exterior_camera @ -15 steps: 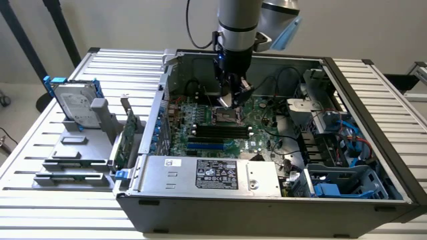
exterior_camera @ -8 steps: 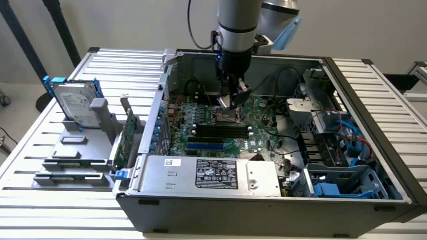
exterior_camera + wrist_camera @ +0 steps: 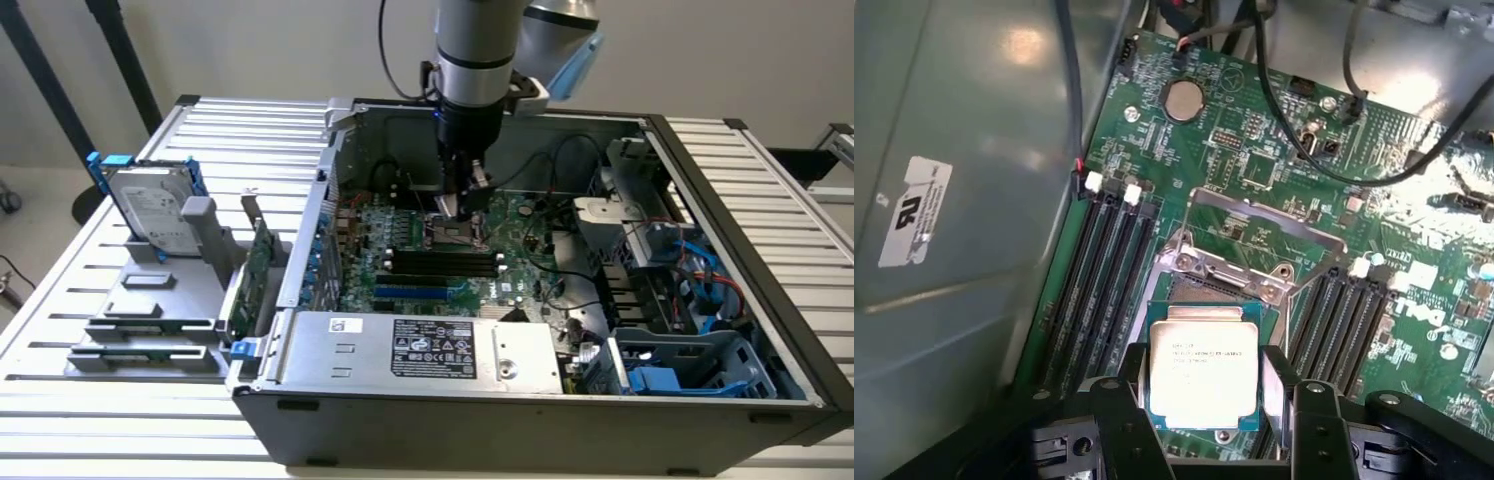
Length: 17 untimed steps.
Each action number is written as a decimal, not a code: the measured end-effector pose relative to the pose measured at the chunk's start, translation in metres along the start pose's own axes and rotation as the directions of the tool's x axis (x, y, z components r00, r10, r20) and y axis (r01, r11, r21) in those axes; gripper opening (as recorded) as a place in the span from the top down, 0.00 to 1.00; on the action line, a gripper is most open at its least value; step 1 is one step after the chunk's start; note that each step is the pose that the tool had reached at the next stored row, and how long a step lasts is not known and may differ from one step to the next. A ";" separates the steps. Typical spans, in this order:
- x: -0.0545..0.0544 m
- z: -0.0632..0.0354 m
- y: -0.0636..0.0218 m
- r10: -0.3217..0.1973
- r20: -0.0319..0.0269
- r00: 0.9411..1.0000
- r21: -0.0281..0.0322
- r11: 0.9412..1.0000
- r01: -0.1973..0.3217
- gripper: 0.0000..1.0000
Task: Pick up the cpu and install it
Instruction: 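Place the cpu into insertion slot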
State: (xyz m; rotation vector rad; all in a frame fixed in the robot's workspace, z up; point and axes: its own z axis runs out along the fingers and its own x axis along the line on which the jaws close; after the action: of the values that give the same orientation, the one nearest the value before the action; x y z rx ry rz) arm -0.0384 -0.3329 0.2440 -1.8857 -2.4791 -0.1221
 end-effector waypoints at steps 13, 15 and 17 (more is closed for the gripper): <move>0.000 0.0055 -0.0003 0.226 0.007 0.974 -0.005 0.974 -0.226 0.45; 0.000 0.0071 -0.0004 0.262 0.008 0.965 -0.008 0.965 -0.262 0.45; -0.001 0.0093 -0.0005 0.296 0.009 0.955 -0.011 0.955 -0.296 0.45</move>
State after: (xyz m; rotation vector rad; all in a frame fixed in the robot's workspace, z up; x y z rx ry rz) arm -0.0385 -0.3330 0.2347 -2.2378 -2.1708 -0.1165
